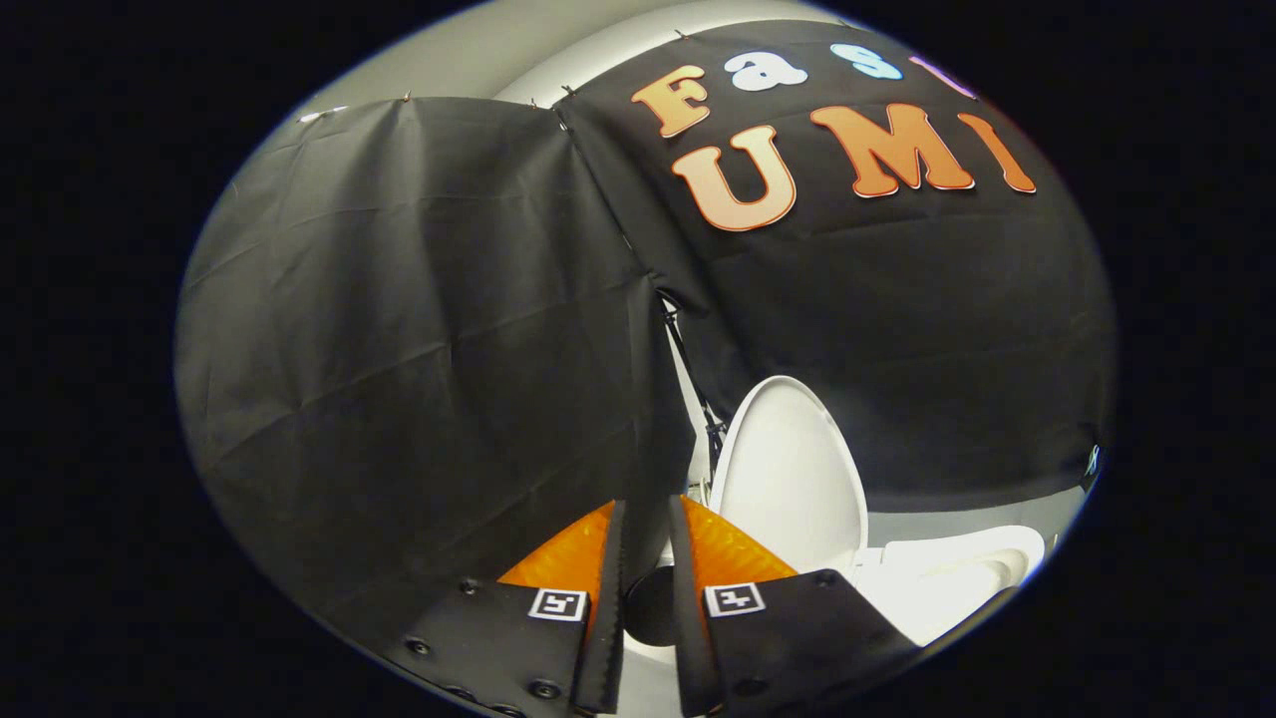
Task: Open the toilet lid.
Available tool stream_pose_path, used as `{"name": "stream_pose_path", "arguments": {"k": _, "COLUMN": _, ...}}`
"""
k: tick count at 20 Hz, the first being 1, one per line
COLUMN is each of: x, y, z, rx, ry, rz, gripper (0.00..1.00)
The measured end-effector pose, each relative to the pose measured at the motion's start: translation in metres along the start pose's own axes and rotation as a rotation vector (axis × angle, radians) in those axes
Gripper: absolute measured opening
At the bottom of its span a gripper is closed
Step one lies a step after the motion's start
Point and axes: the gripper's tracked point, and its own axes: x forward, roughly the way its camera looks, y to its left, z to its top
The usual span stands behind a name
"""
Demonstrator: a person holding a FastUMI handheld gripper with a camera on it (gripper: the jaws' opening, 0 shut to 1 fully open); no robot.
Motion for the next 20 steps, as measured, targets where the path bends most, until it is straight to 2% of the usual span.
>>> {"name": "stream_pose_path", "arguments": {"k": 3, "x": -0.004, "y": -0.008, "z": 0.009, "rx": -0.004, "ry": -0.027, "rz": 0.000, "gripper": 0.56}}
{"name": "stream_pose_path", "arguments": {"k": 6, "x": -0.017, "y": -0.031, "z": 0.023, "rx": -0.054, "ry": -0.075, "rz": -0.052, "gripper": 0.85}}
{"name": "stream_pose_path", "arguments": {"k": 11, "x": -0.056, "y": -0.064, "z": 0.053, "rx": -0.011, "ry": -0.125, "rz": -0.037, "gripper": 0.87}}
{"name": "stream_pose_path", "arguments": {"k": 20, "x": -0.154, "y": -0.177, "z": 0.127, "rx": -0.083, "ry": -0.283, "rz": -0.158, "gripper": 0.86}}
